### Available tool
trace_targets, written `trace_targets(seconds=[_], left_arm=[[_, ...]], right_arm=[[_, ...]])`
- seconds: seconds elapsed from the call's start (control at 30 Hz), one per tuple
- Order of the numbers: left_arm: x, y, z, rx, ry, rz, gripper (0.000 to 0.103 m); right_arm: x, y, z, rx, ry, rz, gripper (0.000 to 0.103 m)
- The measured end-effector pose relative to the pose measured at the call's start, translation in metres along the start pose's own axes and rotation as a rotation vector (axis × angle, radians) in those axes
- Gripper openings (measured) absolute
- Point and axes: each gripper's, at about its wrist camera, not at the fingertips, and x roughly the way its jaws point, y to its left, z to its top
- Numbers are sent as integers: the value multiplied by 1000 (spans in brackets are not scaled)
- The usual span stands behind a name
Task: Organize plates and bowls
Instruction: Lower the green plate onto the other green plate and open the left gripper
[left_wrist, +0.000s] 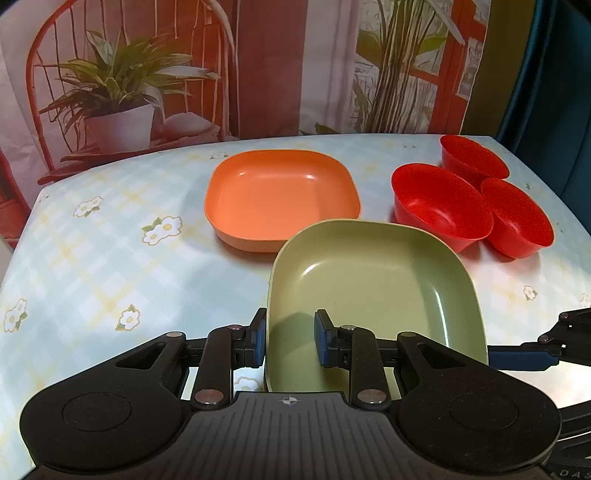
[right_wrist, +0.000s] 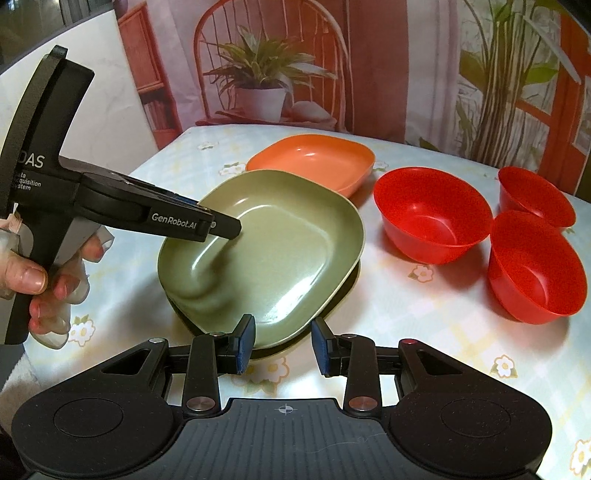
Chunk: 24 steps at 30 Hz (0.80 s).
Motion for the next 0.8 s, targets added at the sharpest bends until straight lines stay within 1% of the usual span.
trace_targets(seconds=[0.17,0.47,0.67,0.8], left_arm=[[1,1,-2,1,6,8,28],[-5,-1,-2,18,-22,12,28],[-8,-2,-3,11,-32,15,28],[-8,-2,-3,4,-35,13,28]], right_arm=[[1,1,0,-5,1,2,35],[0,3,-1,-7,-3,-1,36],[-5,0,2,-5,-43,-17,36],[-4,-5,2,3,-48,-28,36]])
